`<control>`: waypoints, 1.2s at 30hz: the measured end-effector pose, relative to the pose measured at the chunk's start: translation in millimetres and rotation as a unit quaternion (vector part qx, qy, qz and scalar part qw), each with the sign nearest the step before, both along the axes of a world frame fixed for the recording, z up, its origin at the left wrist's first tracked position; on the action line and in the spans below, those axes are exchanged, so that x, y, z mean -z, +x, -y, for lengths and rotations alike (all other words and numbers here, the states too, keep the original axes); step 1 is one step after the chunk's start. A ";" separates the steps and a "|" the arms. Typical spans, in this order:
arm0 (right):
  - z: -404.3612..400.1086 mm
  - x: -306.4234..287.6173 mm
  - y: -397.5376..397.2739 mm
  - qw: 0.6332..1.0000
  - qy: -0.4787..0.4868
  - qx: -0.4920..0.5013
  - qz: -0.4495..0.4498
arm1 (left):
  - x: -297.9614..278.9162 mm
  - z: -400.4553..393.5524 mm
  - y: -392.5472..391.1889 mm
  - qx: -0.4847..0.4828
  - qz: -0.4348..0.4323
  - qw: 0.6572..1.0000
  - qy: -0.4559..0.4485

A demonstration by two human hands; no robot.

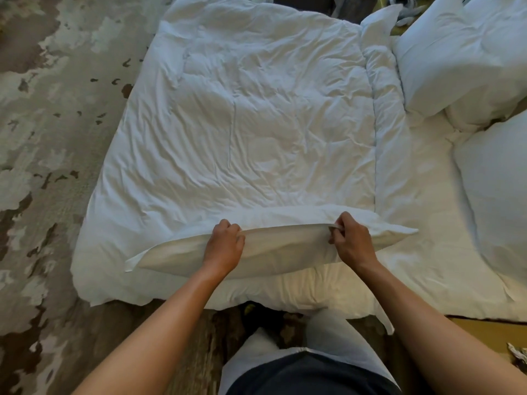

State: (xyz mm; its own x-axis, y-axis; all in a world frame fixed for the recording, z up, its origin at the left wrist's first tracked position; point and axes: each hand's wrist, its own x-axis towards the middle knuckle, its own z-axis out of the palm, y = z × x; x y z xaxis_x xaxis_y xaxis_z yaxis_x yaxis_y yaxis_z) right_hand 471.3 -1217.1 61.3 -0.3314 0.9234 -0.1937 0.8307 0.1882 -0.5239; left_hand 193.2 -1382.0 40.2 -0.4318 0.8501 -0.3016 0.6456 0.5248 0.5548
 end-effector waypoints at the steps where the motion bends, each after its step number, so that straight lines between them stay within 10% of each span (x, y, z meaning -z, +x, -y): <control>1: -0.3 -0.4 2.1 1.000 0.000 -0.014 0.003 | -0.9 3.8 -3.3 0.001 -0.009 1.000 -0.011; 21: -26.8 -49.5 141.6 0.984 0.017 -0.067 -0.163 | -95.9 -2.7 114.5 -0.126 -0.087 0.985 0.077; 36: -80.3 -123.8 450.0 0.969 0.149 0.104 -0.169 | -152.6 -191.5 365.9 0.087 -0.118 0.967 0.211</control>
